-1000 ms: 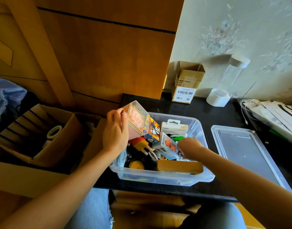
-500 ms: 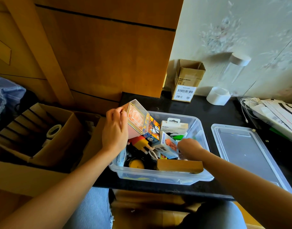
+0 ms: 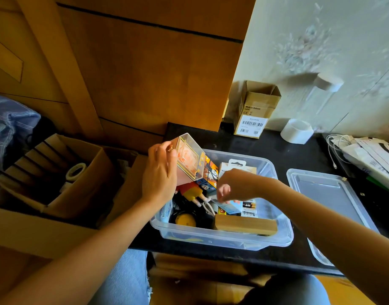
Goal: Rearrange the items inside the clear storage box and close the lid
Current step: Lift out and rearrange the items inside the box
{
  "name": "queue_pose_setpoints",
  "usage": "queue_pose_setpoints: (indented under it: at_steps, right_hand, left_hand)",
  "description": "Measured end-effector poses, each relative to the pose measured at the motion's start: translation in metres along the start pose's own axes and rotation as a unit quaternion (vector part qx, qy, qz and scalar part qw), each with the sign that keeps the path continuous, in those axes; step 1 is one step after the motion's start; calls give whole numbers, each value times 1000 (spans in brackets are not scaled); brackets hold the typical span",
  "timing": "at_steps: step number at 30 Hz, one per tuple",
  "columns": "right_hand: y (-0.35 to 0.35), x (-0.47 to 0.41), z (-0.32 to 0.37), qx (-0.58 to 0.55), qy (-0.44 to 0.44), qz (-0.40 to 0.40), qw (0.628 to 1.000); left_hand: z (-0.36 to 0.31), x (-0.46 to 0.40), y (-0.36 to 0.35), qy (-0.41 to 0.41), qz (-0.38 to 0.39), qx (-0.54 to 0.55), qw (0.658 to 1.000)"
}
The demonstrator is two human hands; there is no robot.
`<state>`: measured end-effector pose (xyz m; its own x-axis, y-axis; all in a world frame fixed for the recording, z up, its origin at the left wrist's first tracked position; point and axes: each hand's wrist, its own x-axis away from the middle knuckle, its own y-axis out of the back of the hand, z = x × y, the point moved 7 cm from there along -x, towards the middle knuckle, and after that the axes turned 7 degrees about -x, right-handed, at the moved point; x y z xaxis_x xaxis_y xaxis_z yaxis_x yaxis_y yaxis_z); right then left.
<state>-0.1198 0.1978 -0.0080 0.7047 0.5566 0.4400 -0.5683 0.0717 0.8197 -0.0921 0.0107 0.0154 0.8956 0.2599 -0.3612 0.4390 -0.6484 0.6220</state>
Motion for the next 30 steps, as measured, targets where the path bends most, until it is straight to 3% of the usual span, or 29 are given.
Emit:
queue_pose_setpoints:
  at_steps: [3, 6, 11, 15, 23, 30]
  right_hand:
    - [-14, -13, 37, -27, 47, 64, 996]
    - [-32, -28, 59, 19, 67, 115, 991]
    - [-66, -54, 65, 132, 22, 220, 966]
    - [-76, -67, 74, 232, 68, 186, 952]
    - [-80, -76, 99, 386, 138, 80, 909]
    - [-89, -77, 105, 450, 231, 79, 859]
  left_hand:
    - [-1, 0, 1, -6, -8, 0, 1000]
    - [-1, 0, 0, -6, -5, 4, 1000]
    - [-2, -5, 1, -14, 35, 41, 998]
    - [4, -10, 1, -17, 91, 97, 991]
    - [8, -9, 5, -55, 54, 63, 995]
    - [13, -15, 2, -62, 60, 55, 995]
